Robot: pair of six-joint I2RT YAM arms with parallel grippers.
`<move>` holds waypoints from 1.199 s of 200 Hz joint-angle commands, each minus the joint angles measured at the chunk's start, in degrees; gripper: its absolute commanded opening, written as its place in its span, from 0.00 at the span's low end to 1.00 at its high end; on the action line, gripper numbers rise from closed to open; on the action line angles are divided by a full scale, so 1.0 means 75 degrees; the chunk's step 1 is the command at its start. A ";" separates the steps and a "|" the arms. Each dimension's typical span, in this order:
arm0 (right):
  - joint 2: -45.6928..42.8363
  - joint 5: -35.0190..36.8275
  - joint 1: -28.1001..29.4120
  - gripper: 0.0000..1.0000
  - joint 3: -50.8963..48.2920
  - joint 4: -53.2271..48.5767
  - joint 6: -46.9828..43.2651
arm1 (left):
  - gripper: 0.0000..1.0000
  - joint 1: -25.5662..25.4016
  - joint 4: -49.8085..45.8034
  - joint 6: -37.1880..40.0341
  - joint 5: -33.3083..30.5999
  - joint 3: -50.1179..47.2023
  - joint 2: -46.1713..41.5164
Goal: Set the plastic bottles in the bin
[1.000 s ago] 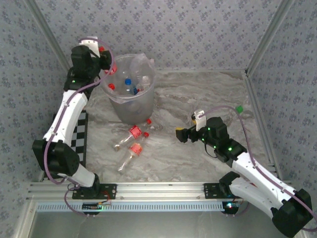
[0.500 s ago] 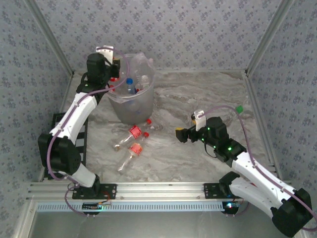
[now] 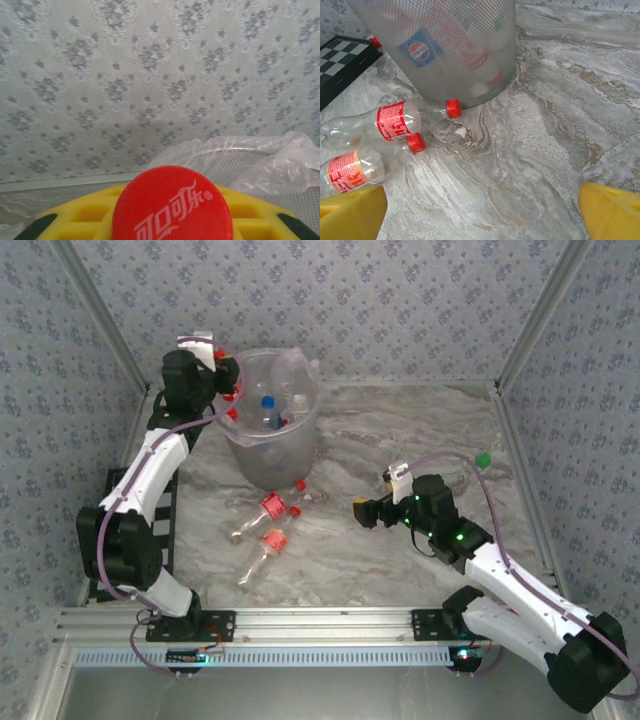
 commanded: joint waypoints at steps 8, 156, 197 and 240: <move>0.0170 -0.0076 0.0036 1.00 0.0247 0.0047 -0.0044 | 0.00 -0.0398 -0.1979 -0.1118 0.1505 0.0049 0.0335; 0.0225 -0.0010 0.0182 1.00 0.0219 -0.0038 -0.0034 | 0.00 -0.2107 -0.2500 0.0573 -0.0934 0.0056 0.1504; 0.0334 -0.0007 0.0196 1.00 0.0263 -0.0152 -0.0022 | 0.00 -0.2235 -0.2274 0.0199 -0.0546 0.0192 0.1779; 0.0423 -0.0022 0.0218 1.00 0.0246 -0.0169 -0.0022 | 0.00 -0.2235 -0.2337 -0.0041 0.0009 0.0864 0.1656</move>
